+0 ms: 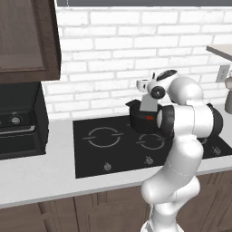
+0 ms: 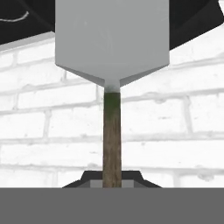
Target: Put the lime and bell pepper in the pot. Retrieve the spatula and lightly stir the vegetables in the pot.
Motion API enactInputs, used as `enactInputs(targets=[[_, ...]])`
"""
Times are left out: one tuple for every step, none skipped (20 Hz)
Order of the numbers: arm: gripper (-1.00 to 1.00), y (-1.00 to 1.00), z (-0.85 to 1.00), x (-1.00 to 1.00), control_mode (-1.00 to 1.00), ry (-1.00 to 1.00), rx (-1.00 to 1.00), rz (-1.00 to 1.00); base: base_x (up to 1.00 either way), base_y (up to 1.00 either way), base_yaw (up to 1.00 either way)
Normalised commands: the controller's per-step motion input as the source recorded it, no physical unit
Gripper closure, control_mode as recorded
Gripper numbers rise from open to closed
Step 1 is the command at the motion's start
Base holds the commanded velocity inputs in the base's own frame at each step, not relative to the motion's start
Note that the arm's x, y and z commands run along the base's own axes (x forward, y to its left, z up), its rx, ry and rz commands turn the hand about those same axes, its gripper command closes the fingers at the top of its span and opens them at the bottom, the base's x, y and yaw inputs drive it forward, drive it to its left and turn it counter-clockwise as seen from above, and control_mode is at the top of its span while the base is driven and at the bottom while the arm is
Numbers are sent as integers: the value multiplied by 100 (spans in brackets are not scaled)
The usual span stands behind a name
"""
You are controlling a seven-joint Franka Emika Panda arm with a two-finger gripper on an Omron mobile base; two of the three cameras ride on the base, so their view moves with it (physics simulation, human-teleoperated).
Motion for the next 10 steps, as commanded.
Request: enactInputs(targets=[[100, 0, -6, -15, -100, 0, 0, 0, 0, 0, 0], [100, 0, -11, -11, -100, 0, 0, 0, 0, 0, 0], [100, 0, -14, -6, -100, 0, 0, 0, 0, 0, 0], [100, 0, -16, -4, -100, 0, 0, 0, 0, 0, 0], [100, 0, -19, -1, -100, 0, 0, 0, 0, 0, 0], [100, 0, -24, 0, -100, 0, 0, 0, 0, 0, 0], [100, 0, -27, -2, -100, 0, 0, 0, 0, 0, 0], [100, 4, -29, -7, -100, 0, 0, 0, 0, 0, 0], [100, 1, -26, -6, -100, 0, 0, 0, 0, 0, 0], [100, 5, -23, -8, -100, 0, 0, 0, 0, 0, 0]])
